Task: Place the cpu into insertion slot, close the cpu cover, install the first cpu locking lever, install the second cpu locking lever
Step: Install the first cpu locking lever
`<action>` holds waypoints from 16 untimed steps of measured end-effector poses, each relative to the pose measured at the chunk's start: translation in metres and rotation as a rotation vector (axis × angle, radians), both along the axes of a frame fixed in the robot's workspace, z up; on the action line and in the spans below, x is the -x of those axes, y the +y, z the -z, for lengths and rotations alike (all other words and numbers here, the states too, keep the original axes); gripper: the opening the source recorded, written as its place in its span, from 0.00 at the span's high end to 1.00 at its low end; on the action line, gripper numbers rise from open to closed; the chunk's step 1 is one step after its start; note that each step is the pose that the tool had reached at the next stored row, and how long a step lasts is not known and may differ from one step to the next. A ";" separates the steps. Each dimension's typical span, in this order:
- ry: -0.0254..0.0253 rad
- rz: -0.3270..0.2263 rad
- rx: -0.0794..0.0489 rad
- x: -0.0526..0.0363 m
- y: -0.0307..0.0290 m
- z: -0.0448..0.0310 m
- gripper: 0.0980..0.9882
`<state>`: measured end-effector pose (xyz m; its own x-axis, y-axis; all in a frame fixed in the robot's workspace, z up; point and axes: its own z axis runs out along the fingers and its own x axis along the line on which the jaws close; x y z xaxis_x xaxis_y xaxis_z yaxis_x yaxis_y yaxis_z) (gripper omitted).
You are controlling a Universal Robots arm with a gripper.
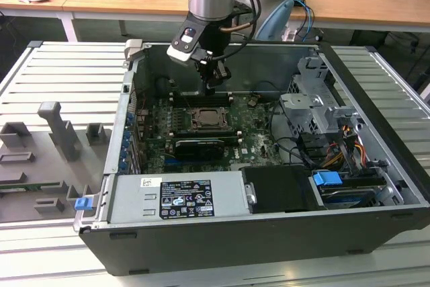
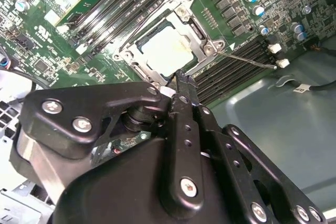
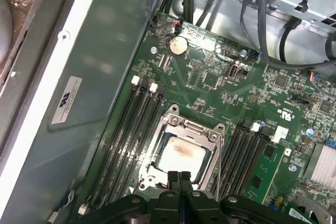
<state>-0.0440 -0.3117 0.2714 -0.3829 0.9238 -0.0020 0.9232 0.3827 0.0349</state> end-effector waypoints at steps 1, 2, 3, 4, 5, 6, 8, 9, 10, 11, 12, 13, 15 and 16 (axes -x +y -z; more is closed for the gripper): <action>0.0000 -0.005 0.000 0.0000 0.0000 0.0000 0.99; 0.0000 -0.013 0.000 0.0000 0.0000 0.0000 0.99; 0.0000 -0.020 0.000 0.0000 0.0000 0.0000 0.99; 0.0000 -0.025 0.000 0.0000 0.0000 0.0000 0.99; 0.0000 -0.030 0.000 0.0000 0.0000 0.0000 0.99; 0.0000 -0.041 0.000 0.0000 0.0000 0.0000 0.99; 0.0000 -0.052 0.000 0.0000 0.0000 0.0000 0.99; 0.0000 -0.065 0.000 0.0000 0.0000 0.0000 0.99; 0.0000 -0.072 0.000 0.0000 0.0000 0.0000 0.99; 0.0000 -0.077 0.000 0.0000 0.0000 0.0000 0.99; 0.0000 -0.086 0.000 0.0000 0.0000 0.0000 0.99; 0.0000 -0.093 0.000 0.0000 0.0000 0.0000 0.99; 0.0000 -0.102 0.000 0.0000 0.0000 0.0000 0.99; 0.0000 -0.109 0.000 0.0000 0.0000 0.0000 0.99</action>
